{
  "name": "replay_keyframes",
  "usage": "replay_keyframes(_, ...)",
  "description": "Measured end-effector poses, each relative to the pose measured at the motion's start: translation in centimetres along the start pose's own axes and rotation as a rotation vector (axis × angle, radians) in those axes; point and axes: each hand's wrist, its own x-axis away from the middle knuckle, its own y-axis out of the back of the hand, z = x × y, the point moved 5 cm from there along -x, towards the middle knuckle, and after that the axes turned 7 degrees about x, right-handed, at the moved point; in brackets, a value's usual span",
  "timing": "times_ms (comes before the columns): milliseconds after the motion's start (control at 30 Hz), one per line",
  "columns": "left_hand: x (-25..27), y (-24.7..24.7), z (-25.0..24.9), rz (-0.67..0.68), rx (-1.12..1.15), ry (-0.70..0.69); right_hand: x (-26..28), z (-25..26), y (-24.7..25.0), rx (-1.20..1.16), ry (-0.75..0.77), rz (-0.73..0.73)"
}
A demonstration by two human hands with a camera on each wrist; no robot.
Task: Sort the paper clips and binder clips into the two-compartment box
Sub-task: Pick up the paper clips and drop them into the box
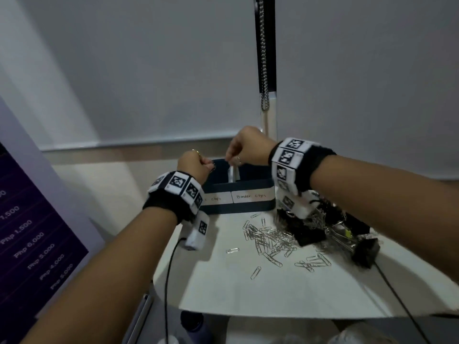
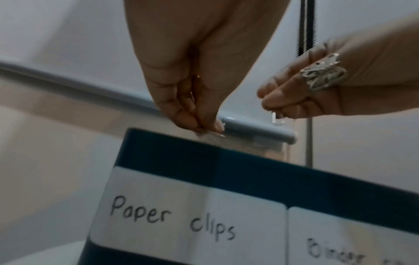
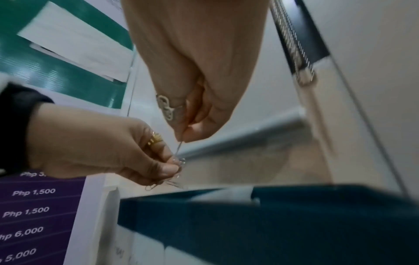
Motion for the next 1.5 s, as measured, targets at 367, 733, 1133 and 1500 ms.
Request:
replay_keyframes(367, 3.0, 0.7, -0.9, -0.002, -0.013, -0.306, 1.0, -0.3, -2.6, 0.233, 0.056, 0.108)
replay_keyframes(733, 9.2, -10.0, 0.2, 0.772, -0.429, -0.472, 9.4, -5.0, -6.6, 0.609, 0.004, 0.556)
replay_keyframes(1133, 8.9, -10.5, 1.4, 0.729, -0.385, -0.288, 9.5, -5.1, -7.8, 0.681, 0.099, 0.523)
replay_keyframes(1500, 6.5, -4.5, 0.4, 0.390, -0.212, -0.356, 7.6, -3.8, -5.9, 0.519, 0.069, 0.404)
